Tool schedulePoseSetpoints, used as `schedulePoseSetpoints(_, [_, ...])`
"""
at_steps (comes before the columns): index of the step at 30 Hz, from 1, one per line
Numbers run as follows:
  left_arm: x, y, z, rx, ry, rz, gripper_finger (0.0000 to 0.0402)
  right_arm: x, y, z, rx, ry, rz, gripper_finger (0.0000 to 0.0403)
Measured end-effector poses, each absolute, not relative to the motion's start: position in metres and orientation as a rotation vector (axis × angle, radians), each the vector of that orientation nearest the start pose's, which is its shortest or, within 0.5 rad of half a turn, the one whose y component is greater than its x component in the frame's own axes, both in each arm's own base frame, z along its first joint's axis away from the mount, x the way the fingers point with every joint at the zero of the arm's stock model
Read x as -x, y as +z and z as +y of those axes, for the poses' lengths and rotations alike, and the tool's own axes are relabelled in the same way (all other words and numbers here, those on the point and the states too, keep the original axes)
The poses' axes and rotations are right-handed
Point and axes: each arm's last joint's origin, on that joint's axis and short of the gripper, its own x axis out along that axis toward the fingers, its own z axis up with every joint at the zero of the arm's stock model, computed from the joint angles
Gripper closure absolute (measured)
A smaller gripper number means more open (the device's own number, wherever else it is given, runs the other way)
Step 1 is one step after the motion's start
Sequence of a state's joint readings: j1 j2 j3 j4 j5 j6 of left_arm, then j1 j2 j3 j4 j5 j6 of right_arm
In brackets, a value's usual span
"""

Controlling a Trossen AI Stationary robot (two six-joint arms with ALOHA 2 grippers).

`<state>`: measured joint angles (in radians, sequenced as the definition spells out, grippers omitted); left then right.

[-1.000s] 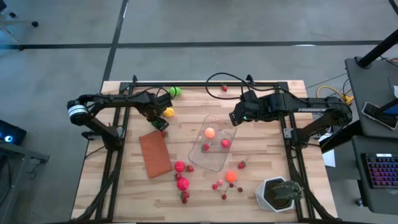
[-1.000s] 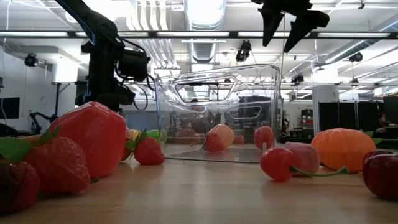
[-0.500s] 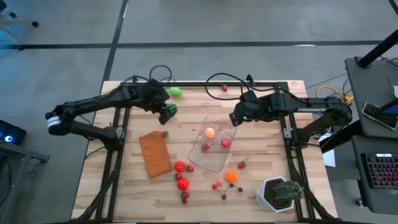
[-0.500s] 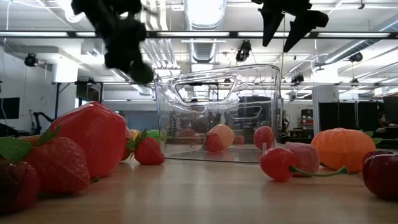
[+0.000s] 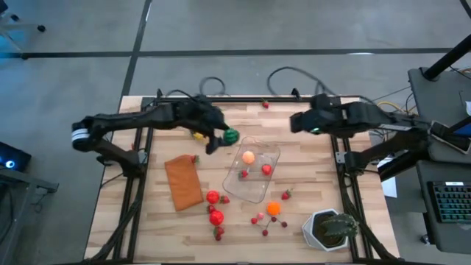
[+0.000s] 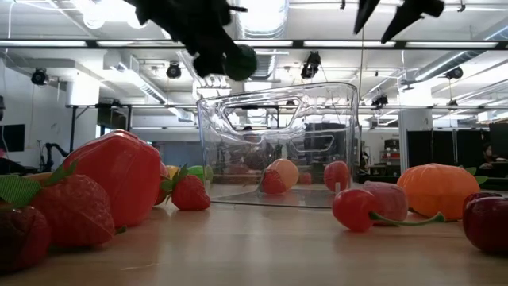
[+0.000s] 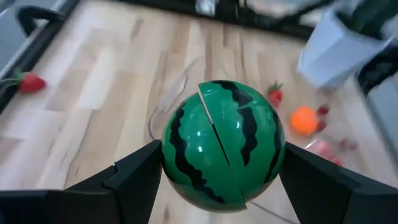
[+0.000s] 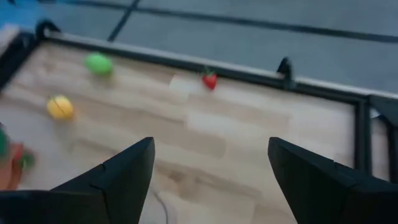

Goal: Pick and placing Produce into tupperware
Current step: Put the green watermelon into the transparent bin

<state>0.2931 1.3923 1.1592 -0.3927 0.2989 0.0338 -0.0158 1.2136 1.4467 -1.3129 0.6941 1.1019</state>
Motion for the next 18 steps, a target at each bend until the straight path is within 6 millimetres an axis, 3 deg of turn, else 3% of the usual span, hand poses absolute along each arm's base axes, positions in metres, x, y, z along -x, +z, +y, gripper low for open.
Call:
schedulePoseSetpoints(8, [-0.337, 0.282, 0.071, 0.141, -0.067, 0.699, 0.0124, -0.146, 0.404, -0.021, -0.599, -1.1, 0.496, 0.0102])
schedulePoseSetpoints(12, [-0.353, 0.28, 0.075, 0.292, 0.019, 0.724, 0.012, -0.139, 0.404, -0.022, -0.559, -1.094, 0.507, 0.0097])
schedulePoseSetpoints(18, [-0.369, 0.276, 0.075, 0.409, 0.032, 0.749, 0.0073, -0.14, 0.403, -0.024, -0.482, -1.085, 0.548, 0.0099])
